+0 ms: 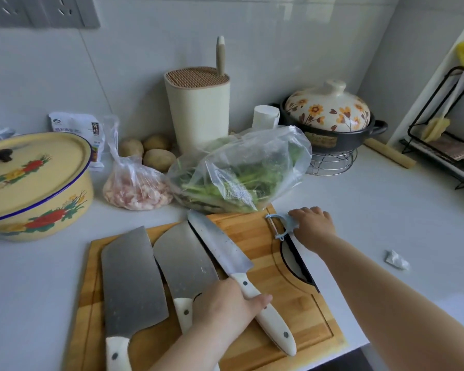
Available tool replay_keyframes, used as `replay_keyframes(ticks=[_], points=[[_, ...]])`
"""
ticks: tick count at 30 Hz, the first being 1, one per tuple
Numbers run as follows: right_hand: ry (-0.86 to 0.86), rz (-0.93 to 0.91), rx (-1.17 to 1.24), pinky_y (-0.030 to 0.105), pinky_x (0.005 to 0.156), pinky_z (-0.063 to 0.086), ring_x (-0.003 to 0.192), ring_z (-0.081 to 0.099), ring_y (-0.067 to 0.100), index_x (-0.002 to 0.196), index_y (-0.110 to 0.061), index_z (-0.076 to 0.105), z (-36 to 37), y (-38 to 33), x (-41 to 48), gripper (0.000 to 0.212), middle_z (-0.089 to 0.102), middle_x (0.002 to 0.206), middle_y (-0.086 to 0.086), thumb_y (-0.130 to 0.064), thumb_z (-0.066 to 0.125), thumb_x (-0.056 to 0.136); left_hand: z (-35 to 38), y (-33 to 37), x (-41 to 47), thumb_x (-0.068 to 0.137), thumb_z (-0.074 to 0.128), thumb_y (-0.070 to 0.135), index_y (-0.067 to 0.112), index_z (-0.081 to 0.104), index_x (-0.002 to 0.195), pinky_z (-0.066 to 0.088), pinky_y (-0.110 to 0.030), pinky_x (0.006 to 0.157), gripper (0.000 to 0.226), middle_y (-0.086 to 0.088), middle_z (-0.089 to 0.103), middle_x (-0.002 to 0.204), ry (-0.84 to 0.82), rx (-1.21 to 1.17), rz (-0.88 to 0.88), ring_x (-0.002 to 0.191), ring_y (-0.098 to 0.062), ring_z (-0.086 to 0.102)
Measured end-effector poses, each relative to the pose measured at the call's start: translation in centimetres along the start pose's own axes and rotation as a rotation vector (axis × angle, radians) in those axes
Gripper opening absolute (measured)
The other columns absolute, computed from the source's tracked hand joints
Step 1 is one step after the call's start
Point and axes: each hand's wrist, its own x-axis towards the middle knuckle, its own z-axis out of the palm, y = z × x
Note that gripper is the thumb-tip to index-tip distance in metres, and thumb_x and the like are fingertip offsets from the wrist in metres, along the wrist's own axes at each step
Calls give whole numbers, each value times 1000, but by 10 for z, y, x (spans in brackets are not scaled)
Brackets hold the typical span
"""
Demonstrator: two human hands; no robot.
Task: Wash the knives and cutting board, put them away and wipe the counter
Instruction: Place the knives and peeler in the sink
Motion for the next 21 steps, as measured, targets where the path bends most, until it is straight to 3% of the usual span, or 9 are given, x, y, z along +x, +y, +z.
replay_keyframes(ticks=[4, 6, 9, 12, 15, 18, 21], points=[[7, -72, -7, 28, 98, 27, 123, 38, 23, 125, -26, 50, 3, 6, 0, 32, 50, 127, 1, -26, 45, 93, 5, 5, -2, 76, 49, 67, 22, 43, 55, 26, -22, 44, 51, 8, 41, 54, 24, -156, -61, 51, -8, 42], [24, -77, 116, 27, 84, 28, 114, 45, 25, 101, -25, 54, 4, 12, -8, 13, 57, 106, 3, -30, 48, 91, 8, 10, -4, 76, 51, 65, 21, 44, 55, 26, -22, 44, 50, 7, 41, 54, 54, -220, -98, 51, -9, 42], [39, -40, 426, 26, 63, 30, 84, 48, 23, 88, -15, 52, 4, 25, -24, 11, 50, 78, 1, -26, 55, 89, 11, 16, -9, 77, 52, 62, 22, 41, 57, 28, -23, 45, 46, 7, 43, 57, 90, -261, -152, 57, -11, 47], [34, -47, 647, 24, 51, 29, 67, 42, 20, 82, -12, 50, 1, 40, -44, 10, 46, 66, -1, -16, 58, 87, 15, 21, -13, 77, 52, 62, 22, 49, 83, 41, -25, 54, 41, 6, 56, 75, 147, -315, -210, 73, -17, 60], [44, -111, 679, 28, 55, 30, 67, 43, 21, 80, -11, 51, -2, 55, -61, 10, 50, 72, 5, -13, 58, 86, 21, 33, -18, 77, 54, 60, 18, 39, 109, 39, -25, 51, 54, 4, 57, 92, 271, -304, -283, 77, -18, 57], [63, -129, 720, 27, 56, 30, 70, 44, 21, 79, -7, 54, -3, 71, -75, 11, 51, 74, 7, -13, 60, 86, 26, 45, -21, 79, 57, 52, 17, 31, 119, 37, -24, 48, 59, -1, 60, 102, 342, -307, -340, 79, -20, 59], [78, -153, 793, 22, 54, 29, 66, 43, 20, 77, -4, 59, -4, 85, -88, 10, 49, 69, 7, -9, 61, 85, 26, 44, -14, 78, 63, 36, 15, 32, 118, 53, -32, 62, 55, -5, 61, 103, 335, -461, -386, 88, -25, 61]])
